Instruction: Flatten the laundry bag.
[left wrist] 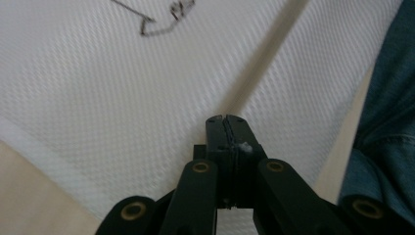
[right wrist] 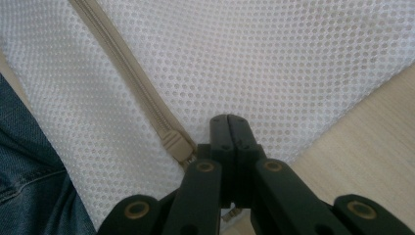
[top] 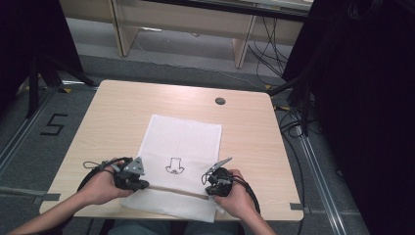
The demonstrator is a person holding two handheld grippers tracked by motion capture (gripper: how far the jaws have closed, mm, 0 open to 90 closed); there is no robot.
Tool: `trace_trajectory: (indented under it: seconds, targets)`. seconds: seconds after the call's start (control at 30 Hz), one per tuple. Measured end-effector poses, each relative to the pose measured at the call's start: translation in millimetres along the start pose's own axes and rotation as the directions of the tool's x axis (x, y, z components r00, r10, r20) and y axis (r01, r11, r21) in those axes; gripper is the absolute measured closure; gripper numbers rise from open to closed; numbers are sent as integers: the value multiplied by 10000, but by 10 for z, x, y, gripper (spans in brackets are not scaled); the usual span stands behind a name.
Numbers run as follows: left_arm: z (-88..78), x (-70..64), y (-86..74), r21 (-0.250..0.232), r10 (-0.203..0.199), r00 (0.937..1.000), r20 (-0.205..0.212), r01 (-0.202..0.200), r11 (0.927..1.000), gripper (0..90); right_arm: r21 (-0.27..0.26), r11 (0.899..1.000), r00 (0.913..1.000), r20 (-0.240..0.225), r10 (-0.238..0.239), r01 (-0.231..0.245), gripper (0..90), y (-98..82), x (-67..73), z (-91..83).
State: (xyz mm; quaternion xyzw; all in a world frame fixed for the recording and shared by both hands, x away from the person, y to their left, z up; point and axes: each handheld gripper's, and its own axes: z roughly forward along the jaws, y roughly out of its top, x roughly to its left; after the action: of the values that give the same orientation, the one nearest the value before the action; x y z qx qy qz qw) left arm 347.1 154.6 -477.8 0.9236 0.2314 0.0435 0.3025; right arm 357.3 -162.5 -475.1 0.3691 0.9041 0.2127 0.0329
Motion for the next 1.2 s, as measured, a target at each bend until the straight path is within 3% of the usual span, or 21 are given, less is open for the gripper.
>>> trace_trajectory:
  seconds: [0.03, 0.07, 0.1, 0.17, 0.23, 0.3, 0.57, 0.67, 0.97, 1.13, 1.2]
  targets:
    - [12, 3, -38, 360, 295, 9996, 52, -296, 9989, 886, 36, 10000, 10000, -17, -36, 36, 900, 5, -2, 10]
    - [59, -25, -73, 222, 1, 10000, 84, -3, 9998, 884, 100, 9999, 10000, 6, 11, -11, 900, 6, 4, 16]
    - [78, -18, -88, 420, 166, 9998, 109, -170, 9990, 883, 110, 9999, 10000, 30, -7, 7, 900, 6, 4, 27]
    - [120, -24, -91, 489, 17, 9999, 137, -24, 9988, 883, 234, 9997, 10000, 13, 3, -4, 900, 5, 3, 49]
    - [152, -10, -70, 656, 265, 9996, 122, -272, 9975, 885, 337, 9994, 9999, -69, 89, -87, 900, 5, -2, 71]
    - [172, -7, -39, 696, 94, 9999, 132, -103, 9975, 891, 392, 9992, 9999, -72, 78, -75, 900, 16, -17, 78]
    - [238, -26, 64, 764, 301, 9995, -99, -293, 9966, 892, 413, 9991, 9997, 249, -43, 32, 900, 57, -114, 88]
    - [266, -48, 88, 640, 188, 9998, -77, -183, 9978, 891, 395, 9991, 9992, 381, 108, -123, 900, 57, -149, 84]
    - [383, -155, 234, 518, 529, 9986, 78, -532, 9972, 889, 475, 9979, 9954, 876, 392, -435, 900, -38, -328, 9]
    - [434, -218, 300, 470, 723, 9972, 168, -730, 9962, 888, 491, 9968, 9945, 876, 580, -625, 900, -110, -383, -33]
    - [442, -230, 301, 460, 588, 9981, 208, -597, 9972, 888, 554, 9947, 9925, 907, 815, -868, 900, -123, -377, -44]
